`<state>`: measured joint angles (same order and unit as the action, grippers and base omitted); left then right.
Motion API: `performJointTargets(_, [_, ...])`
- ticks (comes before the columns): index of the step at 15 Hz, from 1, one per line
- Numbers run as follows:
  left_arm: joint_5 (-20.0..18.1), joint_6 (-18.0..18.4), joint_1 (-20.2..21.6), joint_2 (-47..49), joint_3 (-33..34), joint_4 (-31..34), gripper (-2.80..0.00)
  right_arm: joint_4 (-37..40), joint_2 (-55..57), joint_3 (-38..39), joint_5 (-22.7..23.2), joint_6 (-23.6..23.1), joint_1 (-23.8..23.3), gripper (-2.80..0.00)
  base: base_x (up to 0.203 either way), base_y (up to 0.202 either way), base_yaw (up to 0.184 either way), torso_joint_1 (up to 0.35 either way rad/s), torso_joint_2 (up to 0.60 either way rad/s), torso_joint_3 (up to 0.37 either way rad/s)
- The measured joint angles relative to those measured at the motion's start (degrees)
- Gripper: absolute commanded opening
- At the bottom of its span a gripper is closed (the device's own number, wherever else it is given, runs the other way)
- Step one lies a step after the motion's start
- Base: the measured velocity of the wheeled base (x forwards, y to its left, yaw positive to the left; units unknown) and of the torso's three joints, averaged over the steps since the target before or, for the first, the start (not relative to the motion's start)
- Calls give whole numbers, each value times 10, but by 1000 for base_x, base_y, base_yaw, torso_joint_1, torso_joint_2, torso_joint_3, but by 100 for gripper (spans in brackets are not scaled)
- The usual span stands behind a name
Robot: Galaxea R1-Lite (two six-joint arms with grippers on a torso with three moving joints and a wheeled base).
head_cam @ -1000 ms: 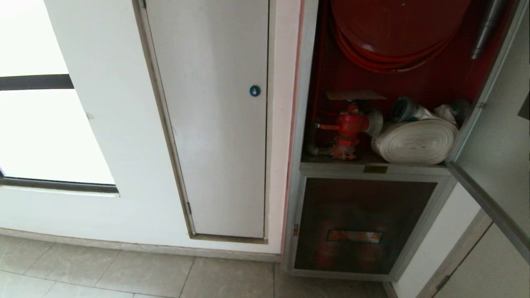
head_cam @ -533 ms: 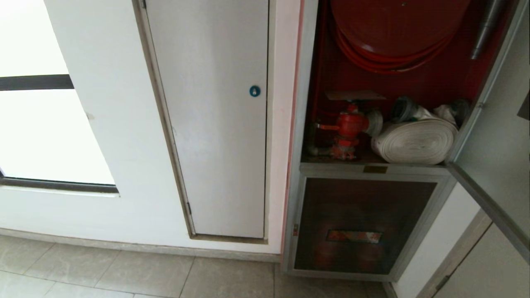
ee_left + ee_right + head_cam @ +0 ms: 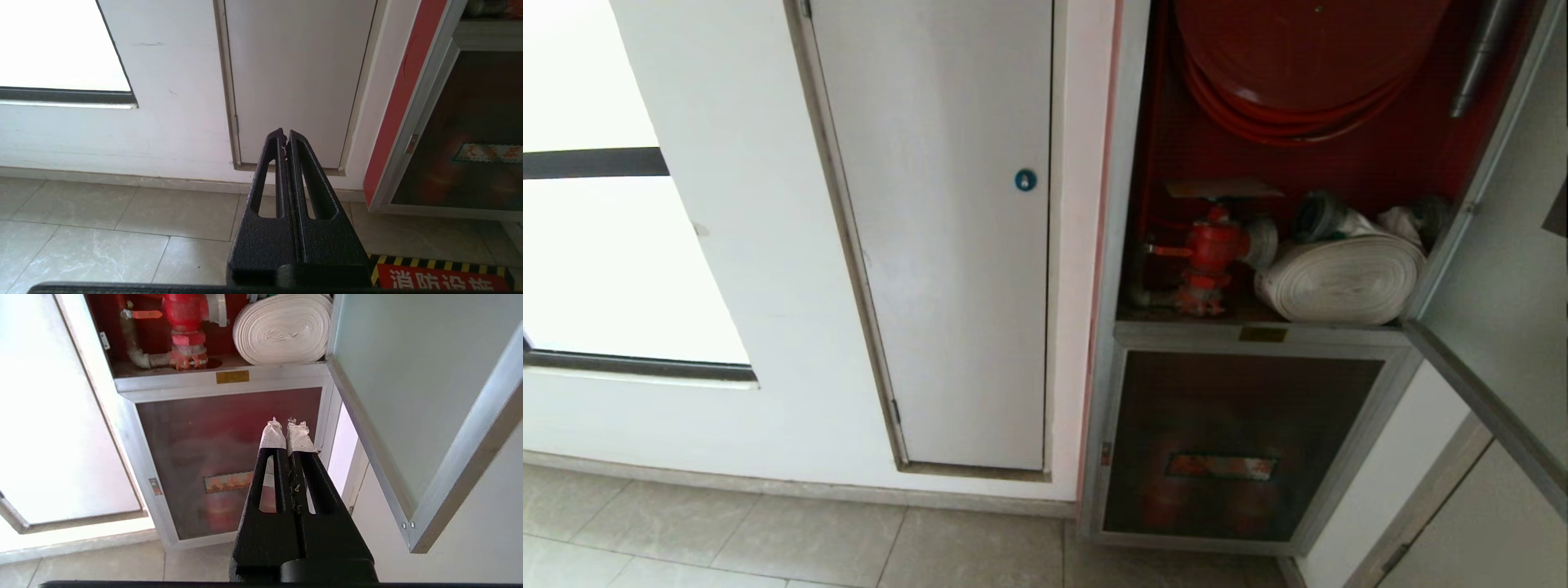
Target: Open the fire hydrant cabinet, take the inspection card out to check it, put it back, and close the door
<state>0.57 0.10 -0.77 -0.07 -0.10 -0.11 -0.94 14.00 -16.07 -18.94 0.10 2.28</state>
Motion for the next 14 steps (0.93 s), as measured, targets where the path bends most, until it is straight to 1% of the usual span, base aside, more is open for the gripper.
performJointTargets(2, [0,0,0,0,0,0,-280,0,-19,18,9,0,-5,-280,0,0,0,0,0,0])
performJointTargets(5, [0,0,0,0,0,0,-280,1,-60,47,52,-1,-11,-280,0,0,0,0,0,0])
performJointTargets(8, [0,0,0,0,0,0,-280,2,-99,72,76,-3,-13,-280,0,0,0,0,0,0])
performJointTargets(10, [0,0,0,0,0,0,-280,-1,-121,96,102,-13,-13,-280,0,0,0,0,0,0])
performJointTargets(14, [0,0,0,0,0,0,-280,-10,-137,136,122,-11,-13,-280,0,0,0,0,0,0])
